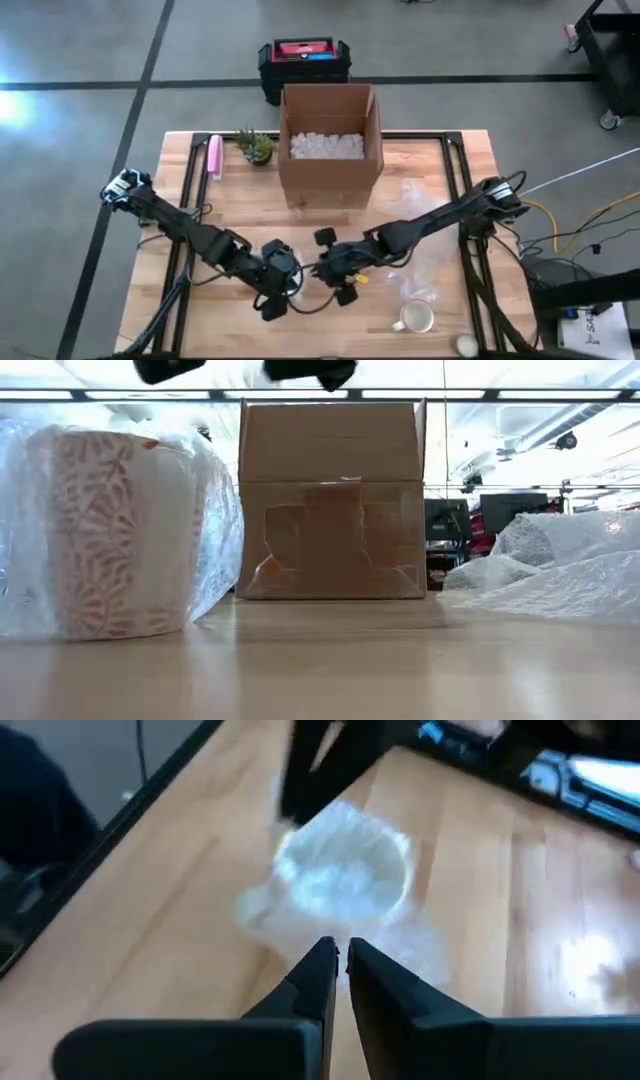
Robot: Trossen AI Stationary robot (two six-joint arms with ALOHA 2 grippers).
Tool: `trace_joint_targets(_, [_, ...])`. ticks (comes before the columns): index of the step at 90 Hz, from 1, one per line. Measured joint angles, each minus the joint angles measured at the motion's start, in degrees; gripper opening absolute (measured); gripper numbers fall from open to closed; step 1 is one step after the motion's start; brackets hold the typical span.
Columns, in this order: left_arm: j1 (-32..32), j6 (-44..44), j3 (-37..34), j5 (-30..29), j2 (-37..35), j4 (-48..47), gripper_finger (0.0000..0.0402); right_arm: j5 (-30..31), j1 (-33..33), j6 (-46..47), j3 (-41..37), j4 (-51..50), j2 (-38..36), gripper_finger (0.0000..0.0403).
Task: Wrap mug
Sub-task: Put the wrapped orange mug into the cardboard box
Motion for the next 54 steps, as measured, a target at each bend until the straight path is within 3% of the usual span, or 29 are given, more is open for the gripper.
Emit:
trace_joint_targets(13, [-0.3,0.9,0.1,4.3,0.0,-0.3,0.0071,0.5,2.8,2.2,-0.6,-7.4,0.1,0.0018])
trace_joint_targets(33, [-1.6,0.8,0.1,8.3,0.1,-6.0,0.0182,8.7,7.1,8.0,-5.6,-8.7,0.3,0.0018])
trace_joint_targets(54, [-2.1,0.7,0.1,4.9,3.0,-12.3,0.0193,10.8,8.5,13.7,-9.6,-7.8,0.6,0.0018])
